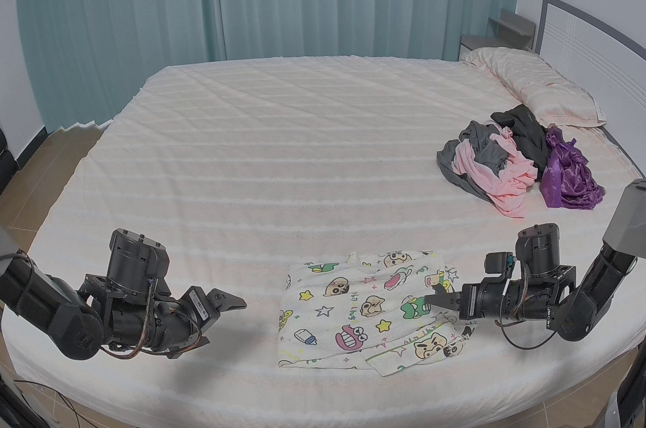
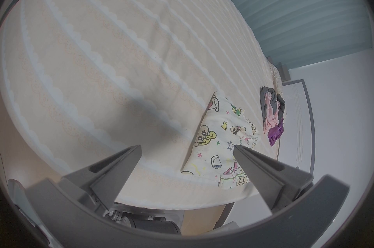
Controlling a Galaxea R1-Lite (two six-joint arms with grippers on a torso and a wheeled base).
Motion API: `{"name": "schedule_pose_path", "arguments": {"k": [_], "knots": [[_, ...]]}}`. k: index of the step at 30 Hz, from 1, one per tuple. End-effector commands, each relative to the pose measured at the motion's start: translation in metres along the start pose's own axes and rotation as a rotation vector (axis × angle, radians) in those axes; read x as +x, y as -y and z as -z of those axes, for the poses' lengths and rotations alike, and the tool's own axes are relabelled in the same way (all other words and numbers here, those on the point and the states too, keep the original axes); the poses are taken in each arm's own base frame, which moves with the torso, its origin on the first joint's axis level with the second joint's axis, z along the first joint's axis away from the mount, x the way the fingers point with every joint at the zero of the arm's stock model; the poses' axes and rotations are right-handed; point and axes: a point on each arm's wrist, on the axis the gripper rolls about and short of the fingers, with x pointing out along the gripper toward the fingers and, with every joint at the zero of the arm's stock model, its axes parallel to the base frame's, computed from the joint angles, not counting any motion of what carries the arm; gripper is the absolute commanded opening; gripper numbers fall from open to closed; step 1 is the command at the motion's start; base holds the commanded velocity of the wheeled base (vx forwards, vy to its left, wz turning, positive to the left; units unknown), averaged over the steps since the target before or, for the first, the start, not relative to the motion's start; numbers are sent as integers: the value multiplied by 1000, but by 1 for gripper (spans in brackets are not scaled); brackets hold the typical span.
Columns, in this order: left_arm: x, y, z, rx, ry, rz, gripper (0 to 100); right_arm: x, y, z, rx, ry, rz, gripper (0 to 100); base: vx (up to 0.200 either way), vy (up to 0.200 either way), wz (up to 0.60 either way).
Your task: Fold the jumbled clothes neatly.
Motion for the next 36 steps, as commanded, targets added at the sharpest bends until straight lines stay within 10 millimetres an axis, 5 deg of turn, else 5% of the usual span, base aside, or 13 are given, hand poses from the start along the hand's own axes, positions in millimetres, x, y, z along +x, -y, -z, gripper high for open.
{"name": "schedule_pose_path", "arguments": {"k": [1, 18, 28, 29, 36], "knots": [[1, 0, 0, 0, -2, -1, 100, 5, 6, 8, 0, -33, 14, 0, 0, 0, 0], [1, 0, 1, 2, -4, -4, 100, -52, -3, 34, 16, -58, 35, 0, 0, 0, 0], [1, 0, 1, 3, -5, -3, 100, -46, 11, 56, 44, -156, 90, 0, 0, 0, 0], [1, 0, 1, 3, -5, -3, 100, -46, 11, 56, 44, -156, 90, 100, 0, 0, 0], [1, 0, 1, 1, -5, -3, 100, -62, 16, 49, 49, -94, 113, 100, 0, 0, 0]]}}
